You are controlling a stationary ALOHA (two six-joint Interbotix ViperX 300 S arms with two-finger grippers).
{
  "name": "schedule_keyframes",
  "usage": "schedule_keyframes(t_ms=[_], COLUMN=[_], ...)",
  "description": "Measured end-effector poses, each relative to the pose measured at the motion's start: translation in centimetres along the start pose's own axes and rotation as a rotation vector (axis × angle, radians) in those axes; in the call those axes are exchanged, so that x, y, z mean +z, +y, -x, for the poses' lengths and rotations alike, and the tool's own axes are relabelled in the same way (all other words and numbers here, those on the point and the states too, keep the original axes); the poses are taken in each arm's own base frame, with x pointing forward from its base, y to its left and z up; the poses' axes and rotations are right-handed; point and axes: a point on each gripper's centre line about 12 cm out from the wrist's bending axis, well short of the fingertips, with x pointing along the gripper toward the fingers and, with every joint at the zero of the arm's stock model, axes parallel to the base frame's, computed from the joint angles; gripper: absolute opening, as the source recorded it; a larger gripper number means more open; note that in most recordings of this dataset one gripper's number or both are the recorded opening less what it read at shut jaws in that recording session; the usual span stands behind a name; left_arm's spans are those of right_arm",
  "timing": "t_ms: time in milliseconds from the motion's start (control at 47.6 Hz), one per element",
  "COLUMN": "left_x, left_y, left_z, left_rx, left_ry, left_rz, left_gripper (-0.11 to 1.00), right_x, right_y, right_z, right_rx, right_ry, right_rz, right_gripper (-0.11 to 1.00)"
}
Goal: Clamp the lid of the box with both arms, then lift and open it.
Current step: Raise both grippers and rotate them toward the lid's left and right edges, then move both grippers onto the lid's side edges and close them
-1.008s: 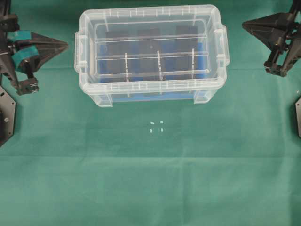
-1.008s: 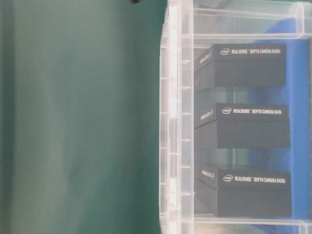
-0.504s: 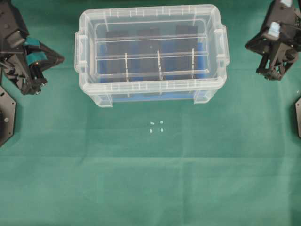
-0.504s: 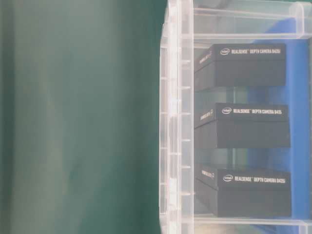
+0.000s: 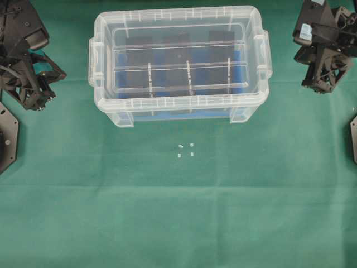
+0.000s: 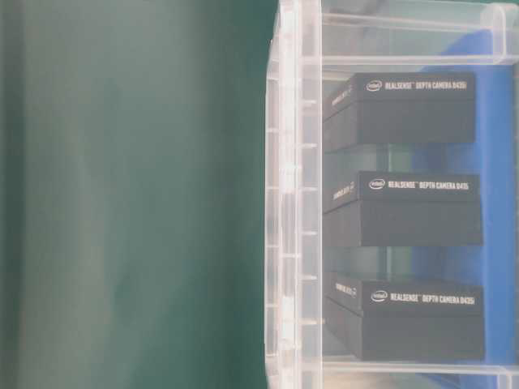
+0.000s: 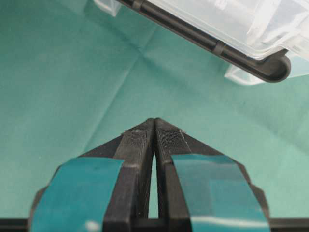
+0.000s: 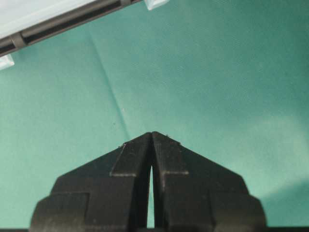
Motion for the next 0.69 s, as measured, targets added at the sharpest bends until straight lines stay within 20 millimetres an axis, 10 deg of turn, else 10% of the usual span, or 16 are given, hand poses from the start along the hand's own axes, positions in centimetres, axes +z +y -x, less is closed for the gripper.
schedule_keyframes(t_ms=[693], left_x=[-0.75], left_y=[0.16], left_z=[0.12], left_rx=[0.002], left_ry=[0.18], left_rz=[-0.246], left_gripper=[0.02], right_x=[0.99], right_y=[0.26], right_z=[0.33], right_rx=[-0.011], right_ry=[0.008], right_rz=[0.318], right_gripper=[0.0])
